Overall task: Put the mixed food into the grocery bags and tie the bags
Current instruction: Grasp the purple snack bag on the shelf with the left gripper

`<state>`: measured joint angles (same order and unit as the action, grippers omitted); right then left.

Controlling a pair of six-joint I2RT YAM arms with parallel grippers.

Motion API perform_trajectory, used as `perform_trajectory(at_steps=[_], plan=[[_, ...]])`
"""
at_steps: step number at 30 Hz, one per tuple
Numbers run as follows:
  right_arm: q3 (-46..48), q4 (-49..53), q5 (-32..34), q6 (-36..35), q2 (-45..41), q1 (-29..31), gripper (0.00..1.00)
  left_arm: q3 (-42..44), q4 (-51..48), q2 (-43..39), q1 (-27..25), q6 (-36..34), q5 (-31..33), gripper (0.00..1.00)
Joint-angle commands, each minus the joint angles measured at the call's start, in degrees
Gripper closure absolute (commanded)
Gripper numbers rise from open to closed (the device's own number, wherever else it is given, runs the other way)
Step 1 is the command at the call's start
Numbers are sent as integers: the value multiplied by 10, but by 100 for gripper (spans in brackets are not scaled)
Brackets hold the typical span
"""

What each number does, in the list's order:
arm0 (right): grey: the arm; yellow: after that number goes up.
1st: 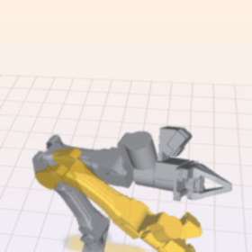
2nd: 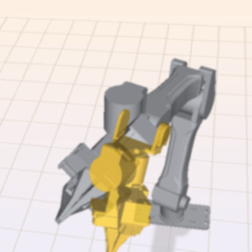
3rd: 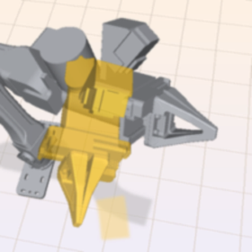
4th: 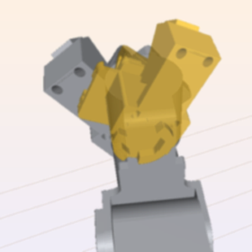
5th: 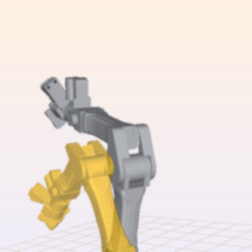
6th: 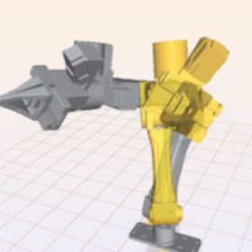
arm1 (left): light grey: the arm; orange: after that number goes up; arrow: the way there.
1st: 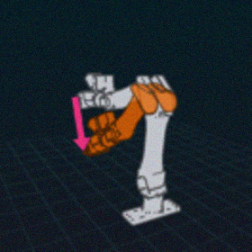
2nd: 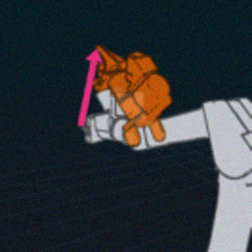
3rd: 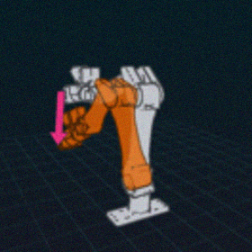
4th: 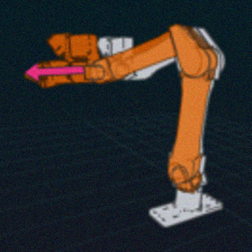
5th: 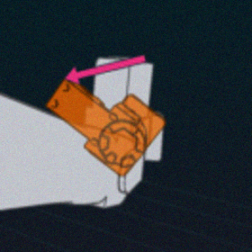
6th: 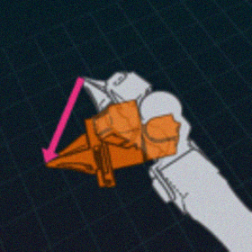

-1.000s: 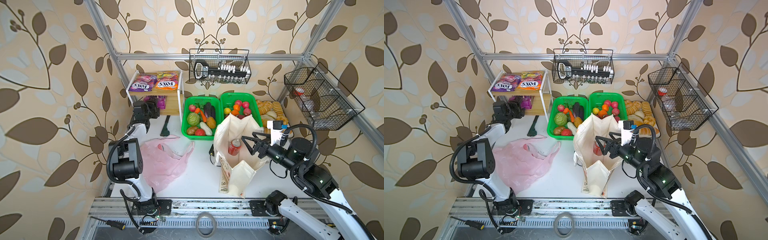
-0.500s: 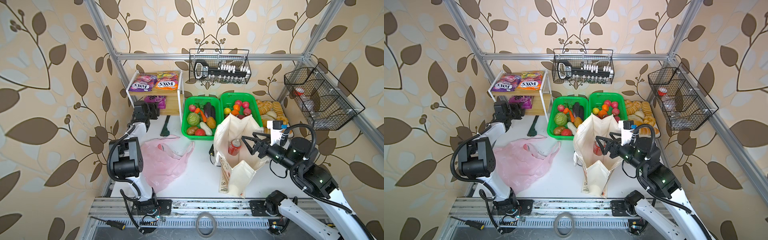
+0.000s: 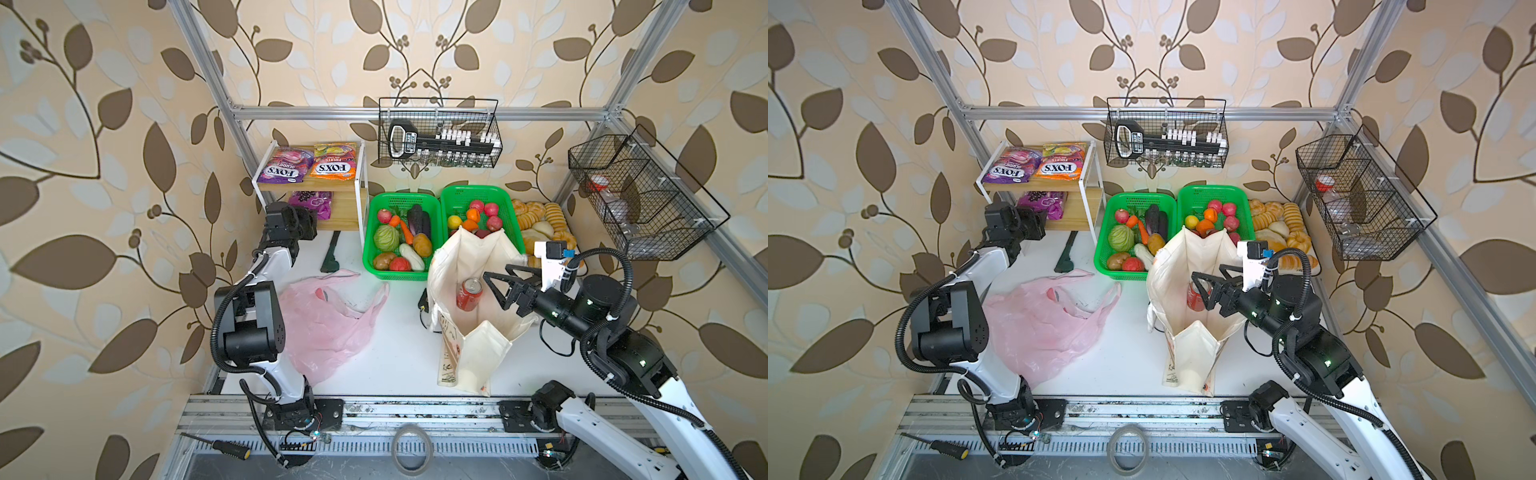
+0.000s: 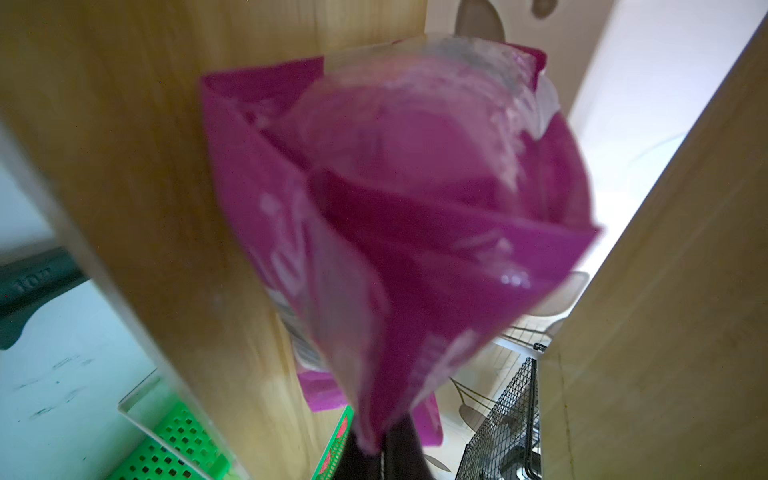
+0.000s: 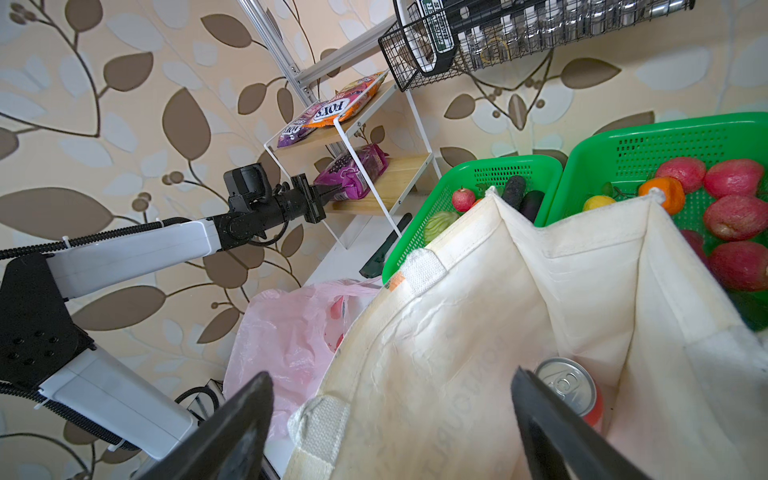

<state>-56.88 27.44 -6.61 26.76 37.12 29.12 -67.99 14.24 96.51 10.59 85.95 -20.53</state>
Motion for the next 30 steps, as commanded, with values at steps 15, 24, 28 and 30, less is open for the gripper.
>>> perform_trajectory(at_steps=[15,24,28,30], plan=[[-13,-11,-1,11,4,-2,10,64,2,-73,4,-16,-29,42],[-14,-7,2,14,3,-2,10,30,-4,-33,5,-33,-33,55],[-11,-1,8,15,-6,-2,10,47,-21,-53,5,-32,-37,83],[-8,-2,9,15,-9,-2,10,70,-23,-77,5,-29,-29,93]])
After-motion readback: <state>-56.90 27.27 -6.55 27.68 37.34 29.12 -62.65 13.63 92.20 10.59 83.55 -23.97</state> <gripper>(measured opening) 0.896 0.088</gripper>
